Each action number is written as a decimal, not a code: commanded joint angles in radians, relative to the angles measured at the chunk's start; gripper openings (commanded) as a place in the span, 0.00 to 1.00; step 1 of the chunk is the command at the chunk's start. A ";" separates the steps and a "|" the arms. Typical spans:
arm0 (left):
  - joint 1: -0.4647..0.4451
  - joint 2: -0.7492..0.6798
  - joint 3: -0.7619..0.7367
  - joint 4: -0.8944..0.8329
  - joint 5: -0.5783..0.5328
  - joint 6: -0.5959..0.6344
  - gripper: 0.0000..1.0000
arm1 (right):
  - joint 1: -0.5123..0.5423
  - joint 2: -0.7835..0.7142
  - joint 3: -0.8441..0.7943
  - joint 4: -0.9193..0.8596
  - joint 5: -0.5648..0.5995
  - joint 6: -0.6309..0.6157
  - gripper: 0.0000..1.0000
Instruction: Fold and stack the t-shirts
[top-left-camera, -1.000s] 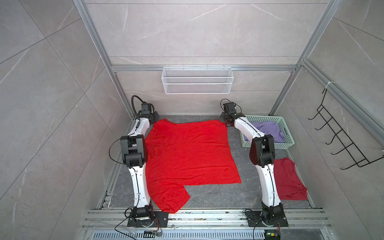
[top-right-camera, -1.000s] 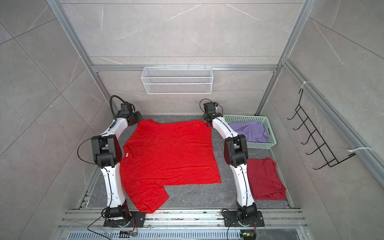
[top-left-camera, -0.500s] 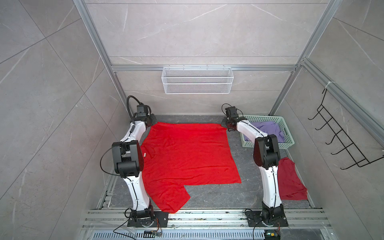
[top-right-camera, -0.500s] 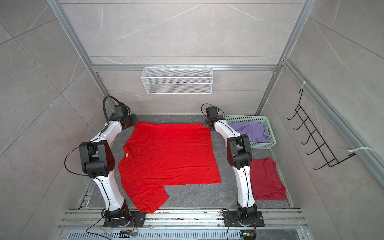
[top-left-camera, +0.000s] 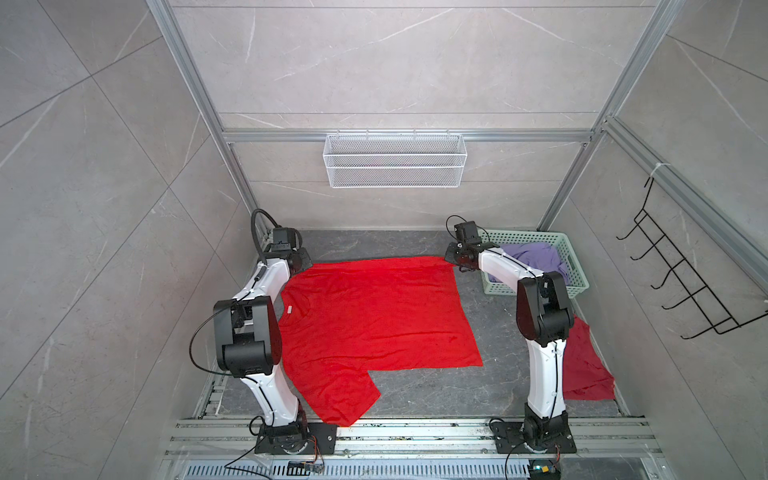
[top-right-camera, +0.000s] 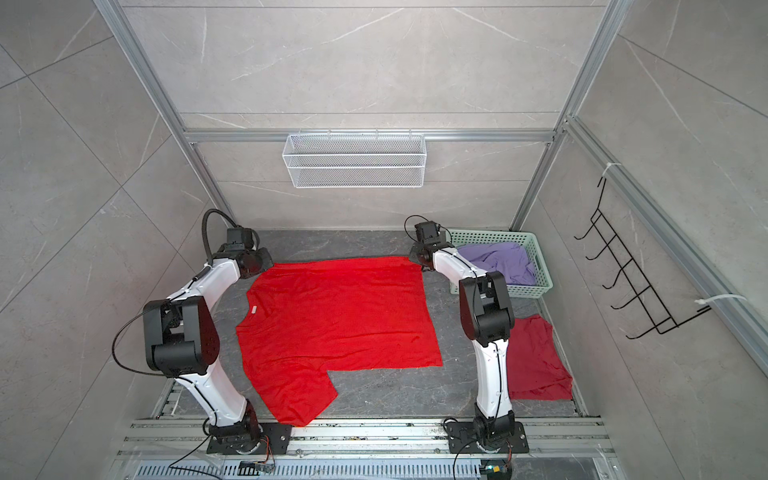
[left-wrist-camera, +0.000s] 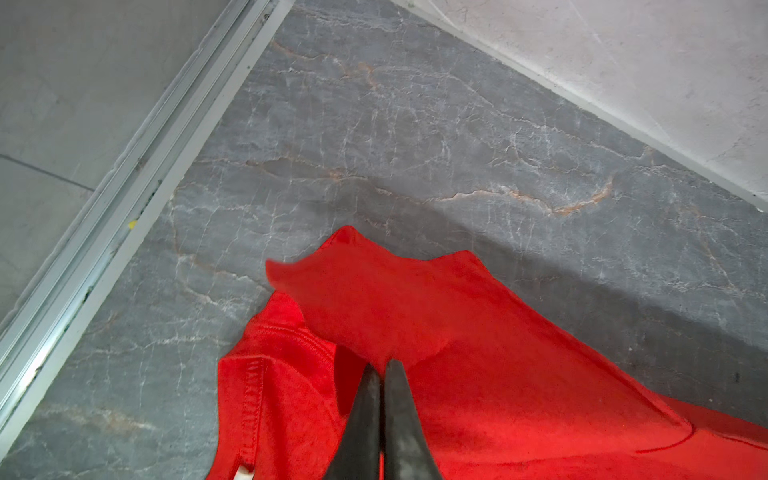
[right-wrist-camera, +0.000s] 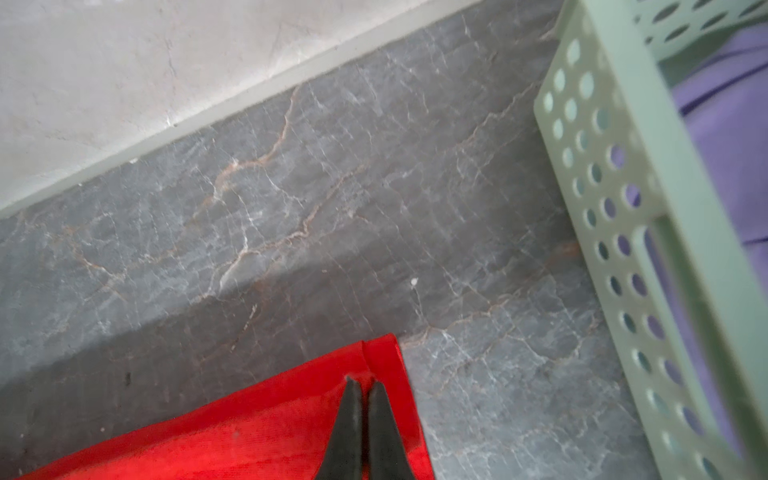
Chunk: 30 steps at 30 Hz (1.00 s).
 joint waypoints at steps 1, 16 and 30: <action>0.007 -0.077 -0.025 0.018 -0.053 -0.019 0.00 | -0.003 -0.047 -0.048 0.031 -0.019 0.013 0.00; 0.005 -0.150 -0.114 0.021 -0.053 -0.062 0.00 | -0.001 -0.074 -0.089 0.042 -0.020 0.014 0.00; 0.000 -0.206 -0.211 0.014 -0.042 -0.123 0.00 | -0.003 -0.075 -0.111 0.049 -0.026 0.026 0.00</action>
